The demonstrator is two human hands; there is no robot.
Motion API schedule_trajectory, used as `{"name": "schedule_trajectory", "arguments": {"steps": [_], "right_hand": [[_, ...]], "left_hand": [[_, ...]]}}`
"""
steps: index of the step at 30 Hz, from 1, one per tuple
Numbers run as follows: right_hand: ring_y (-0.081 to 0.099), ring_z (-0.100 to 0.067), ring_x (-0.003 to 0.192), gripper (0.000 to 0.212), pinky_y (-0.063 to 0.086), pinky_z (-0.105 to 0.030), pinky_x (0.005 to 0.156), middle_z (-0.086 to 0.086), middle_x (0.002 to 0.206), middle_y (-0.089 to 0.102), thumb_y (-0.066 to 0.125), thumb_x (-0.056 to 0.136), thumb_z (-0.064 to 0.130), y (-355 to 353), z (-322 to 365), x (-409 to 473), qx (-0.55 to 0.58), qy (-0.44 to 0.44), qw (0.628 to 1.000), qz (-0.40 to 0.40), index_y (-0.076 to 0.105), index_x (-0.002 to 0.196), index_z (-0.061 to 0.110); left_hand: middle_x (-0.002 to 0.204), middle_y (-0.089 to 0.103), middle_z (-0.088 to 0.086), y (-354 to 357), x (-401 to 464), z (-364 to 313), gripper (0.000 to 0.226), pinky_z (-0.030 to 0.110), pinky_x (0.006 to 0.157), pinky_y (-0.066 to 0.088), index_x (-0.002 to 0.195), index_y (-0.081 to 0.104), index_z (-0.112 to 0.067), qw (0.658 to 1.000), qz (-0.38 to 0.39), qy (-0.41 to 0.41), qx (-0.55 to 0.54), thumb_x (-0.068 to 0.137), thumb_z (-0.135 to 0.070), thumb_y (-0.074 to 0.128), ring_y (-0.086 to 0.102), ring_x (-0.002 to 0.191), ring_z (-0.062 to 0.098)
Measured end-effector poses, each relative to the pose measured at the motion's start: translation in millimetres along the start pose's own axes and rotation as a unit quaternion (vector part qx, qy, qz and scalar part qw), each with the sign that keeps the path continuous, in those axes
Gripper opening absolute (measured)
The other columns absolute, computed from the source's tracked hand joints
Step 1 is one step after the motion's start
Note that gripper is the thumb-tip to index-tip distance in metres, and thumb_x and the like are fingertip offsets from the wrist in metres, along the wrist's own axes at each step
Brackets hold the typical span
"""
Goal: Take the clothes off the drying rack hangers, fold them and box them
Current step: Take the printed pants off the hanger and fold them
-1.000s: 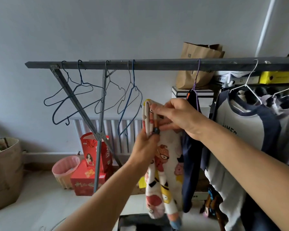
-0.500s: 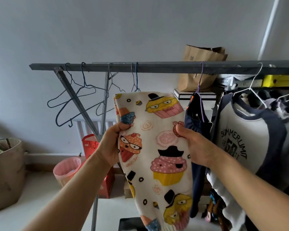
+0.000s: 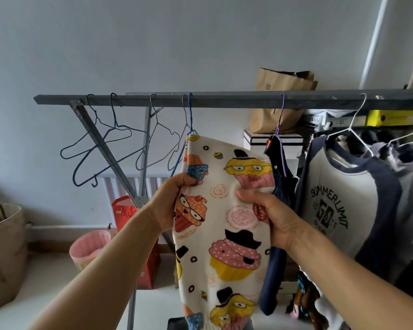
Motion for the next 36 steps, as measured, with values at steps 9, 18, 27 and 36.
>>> {"name": "schedule_trajectory", "arguments": {"steps": [9,18,27,36], "right_hand": [[0.072,-0.027,0.087,0.013,0.057,-0.040,0.082,-0.010,0.094,0.076,0.069,0.085,0.016,-36.5,41.7,-1.0,-0.106,-0.152,0.945,-0.269,0.071,0.098,0.013],[0.066,-0.013,0.108,0.040,0.049,-0.044,0.100,0.007,0.114,0.071,0.070,0.082,0.046,-3.5,18.6,-0.9,-0.153,-0.229,0.916,-0.291,0.066,0.118,0.028],[0.069,-0.032,0.102,0.037,0.052,-0.046,0.092,-0.016,0.110,0.072,0.060,0.085,0.031,25.3,-30.1,2.9,0.121,-0.093,0.980,-0.131,0.068,0.116,0.012],[0.071,-0.027,0.083,0.043,0.053,-0.029,0.054,-0.016,0.104,0.071,0.074,0.079,0.011,-35.9,-19.1,-6.0,-0.116,-0.086,0.933,-0.330,0.056,0.118,0.012]], "left_hand": [[0.105,0.066,0.010,-20.6,-8.3,-7.9,0.026,0.042,0.091,0.050,0.122,0.056,-0.012,0.974,-0.154,0.087,0.142,0.096,-0.014,0.055,0.061,0.102,0.023],[0.130,0.058,0.026,6.5,0.8,72.2,0.104,0.059,0.093,0.050,0.126,0.056,0.001,0.993,-0.048,-0.091,-0.050,0.061,-0.080,0.061,0.060,0.115,0.043],[0.120,0.068,0.017,15.8,-4.1,67.3,0.062,0.046,0.089,0.049,0.123,0.065,-0.009,0.956,-0.056,0.016,-0.287,0.080,-0.054,0.064,0.068,0.106,0.033],[0.122,0.066,0.021,-35.5,-5.8,64.2,0.080,0.065,0.097,0.045,0.129,0.058,-0.011,0.962,-0.160,0.091,-0.200,0.058,-0.026,0.091,0.062,0.112,0.044]]}}
Point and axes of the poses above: each hand's wrist, its own x-axis towards the middle knuckle, its own y-axis out of the palm, z = x × y, the point moved 9 cm from there along x, towards the middle knuckle
